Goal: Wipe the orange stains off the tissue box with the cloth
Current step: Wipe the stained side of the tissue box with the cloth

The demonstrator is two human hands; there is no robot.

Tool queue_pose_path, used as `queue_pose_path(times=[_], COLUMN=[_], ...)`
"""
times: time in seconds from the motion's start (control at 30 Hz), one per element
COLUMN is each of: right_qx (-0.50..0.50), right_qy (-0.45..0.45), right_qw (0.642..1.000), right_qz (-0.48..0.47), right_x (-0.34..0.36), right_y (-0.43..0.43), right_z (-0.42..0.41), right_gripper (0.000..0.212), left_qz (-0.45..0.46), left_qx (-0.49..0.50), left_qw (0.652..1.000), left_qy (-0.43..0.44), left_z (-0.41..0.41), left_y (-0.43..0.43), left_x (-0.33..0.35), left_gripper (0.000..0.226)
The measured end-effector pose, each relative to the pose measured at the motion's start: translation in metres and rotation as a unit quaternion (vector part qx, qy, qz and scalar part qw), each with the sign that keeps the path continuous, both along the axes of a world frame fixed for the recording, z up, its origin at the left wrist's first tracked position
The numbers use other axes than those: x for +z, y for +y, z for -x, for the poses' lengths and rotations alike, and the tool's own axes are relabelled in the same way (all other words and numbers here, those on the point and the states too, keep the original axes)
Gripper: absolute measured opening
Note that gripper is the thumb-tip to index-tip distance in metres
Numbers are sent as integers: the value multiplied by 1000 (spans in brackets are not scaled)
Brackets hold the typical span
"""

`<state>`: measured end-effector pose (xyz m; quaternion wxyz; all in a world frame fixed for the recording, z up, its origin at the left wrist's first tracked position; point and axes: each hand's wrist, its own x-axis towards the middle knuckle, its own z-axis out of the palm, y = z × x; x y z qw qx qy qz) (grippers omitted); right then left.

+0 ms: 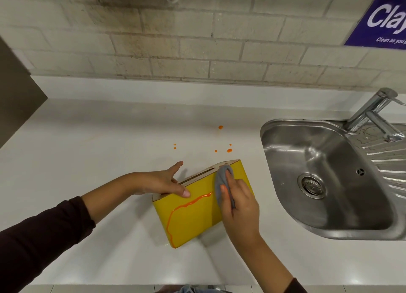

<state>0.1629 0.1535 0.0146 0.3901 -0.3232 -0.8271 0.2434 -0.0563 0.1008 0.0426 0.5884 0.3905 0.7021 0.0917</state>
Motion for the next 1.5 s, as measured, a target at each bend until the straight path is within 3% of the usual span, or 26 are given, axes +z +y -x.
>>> queue_pose_path(times=[0.13, 0.3, 0.47, 0.6, 0.77, 0.87, 0.97, 1.17, 1.3, 1.5], right_qx=[86, 94, -11, -10, 90, 133, 102, 9, 81, 185], right_qy=[-50, -49, 12, 69, -18, -19, -19, 8, -11, -44], right_qw=[994, 989, 999, 997, 995, 986, 988, 999, 996, 973], right_qz=[-54, -104, -27, 40, -42, -99, -115, -36, -42, -132], right_x=[-4, -14, -8, -2, -7, -13, -15, -9, -8, -14], right_y=[-14, 3, 16, 6, -13, -5, 9, 1, -14, -9], right_z=[0, -19, -12, 4, 8, -3, -12, 3, 13, -4], right_gripper=[38, 34, 35, 38, 35, 29, 29, 35, 36, 28], left_qz=[-9, -9, -21, -31, -40, -41, -42, -46, -47, -42], left_qx=[20, 2, 7, 21, 66, 61, 51, 79, 96, 76], left_qw=[1000, 1000, 999, 998, 995, 995, 996, 994, 992, 994], left_qy=[-15, -28, -44, -48, -59, -63, -62, -64, -68, -63], left_z=[3, 4, 4, 3, 1, 1, 1, -1, -1, -2], left_y=[0, 0, -2, -3, -5, -7, -7, -9, -9, -10], left_x=[-5, -1, 3, 4, 3, 4, 6, 3, 2, 4], left_gripper=[102, 118, 152, 163, 165, 165, 165, 164, 164, 163])
